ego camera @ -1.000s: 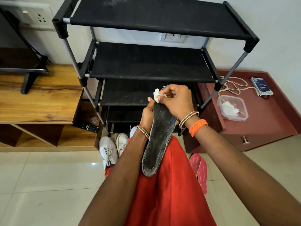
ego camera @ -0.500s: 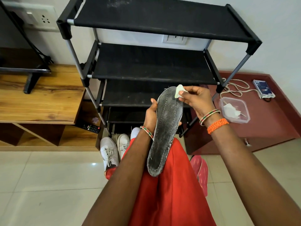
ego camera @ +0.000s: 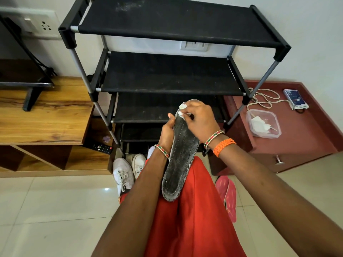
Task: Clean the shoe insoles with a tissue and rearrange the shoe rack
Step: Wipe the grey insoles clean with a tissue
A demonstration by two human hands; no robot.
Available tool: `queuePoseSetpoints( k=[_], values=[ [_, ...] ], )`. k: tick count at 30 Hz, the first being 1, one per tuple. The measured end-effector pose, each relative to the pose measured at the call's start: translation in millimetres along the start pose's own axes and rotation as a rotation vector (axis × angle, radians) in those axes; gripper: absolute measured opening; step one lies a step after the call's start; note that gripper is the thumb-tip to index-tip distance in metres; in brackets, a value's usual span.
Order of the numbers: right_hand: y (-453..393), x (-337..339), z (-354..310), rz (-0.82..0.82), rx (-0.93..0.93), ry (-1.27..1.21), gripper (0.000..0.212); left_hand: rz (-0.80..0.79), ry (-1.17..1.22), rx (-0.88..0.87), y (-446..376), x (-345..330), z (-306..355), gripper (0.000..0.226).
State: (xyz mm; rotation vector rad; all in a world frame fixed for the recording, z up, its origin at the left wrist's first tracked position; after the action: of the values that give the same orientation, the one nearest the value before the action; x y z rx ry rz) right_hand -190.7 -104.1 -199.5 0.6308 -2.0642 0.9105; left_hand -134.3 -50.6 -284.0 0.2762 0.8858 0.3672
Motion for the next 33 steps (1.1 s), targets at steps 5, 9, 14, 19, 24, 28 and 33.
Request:
queuePoseSetpoints(
  k=[5,9,14,19,24,28,33],
  values=[
    [-8.0,10.4,33.3,0.044,-0.157,0.142,0.016,0.008,0.015,0.078,0.9,-3.2,-5.3,0.074],
    [4.3,1.8,33.6,-0.022,-0.202,0.205,0.014,0.115,-0.005,-0.037,0.2,6.1,1.6,0.063],
    [30.8,-14.9,32.3,-0.155,-0.144,0.24,0.015,0.25,-0.097,-0.109,-3.2,14.8,10.5,0.052],
    [13.9,-1.9,44.2,-0.08,-0.16,0.293,0.016,0.16,-0.077,-0.031,3.5,2.2,5.6,0.055],
    [36.9,-8.4,22.4,-0.238,0.018,0.271,0.017,0.226,-0.072,-0.134,-1.3,14.9,15.8,0.052],
    [35.4,-6.7,21.2,-0.31,0.08,0.269,0.021,0.259,-0.116,-0.129,-3.1,15.2,14.5,0.051],
    [11.0,0.1,36.5,-0.151,-0.053,0.278,0.017,0.203,-0.058,-0.089,-0.2,6.9,11.3,0.05]
  ],
)
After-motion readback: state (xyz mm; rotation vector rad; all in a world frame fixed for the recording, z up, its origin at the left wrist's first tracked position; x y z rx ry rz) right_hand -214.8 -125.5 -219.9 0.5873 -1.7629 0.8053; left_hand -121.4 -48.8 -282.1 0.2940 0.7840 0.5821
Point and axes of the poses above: each hand's wrist, its own y-axis away from the middle knuckle, its own x-axis out of the back of the hand, z = x × y, the point moved 5 cm from there along -y, towards the middle knuckle, and after that the axes turned 3 degrees about z, right-handed, at the moved point
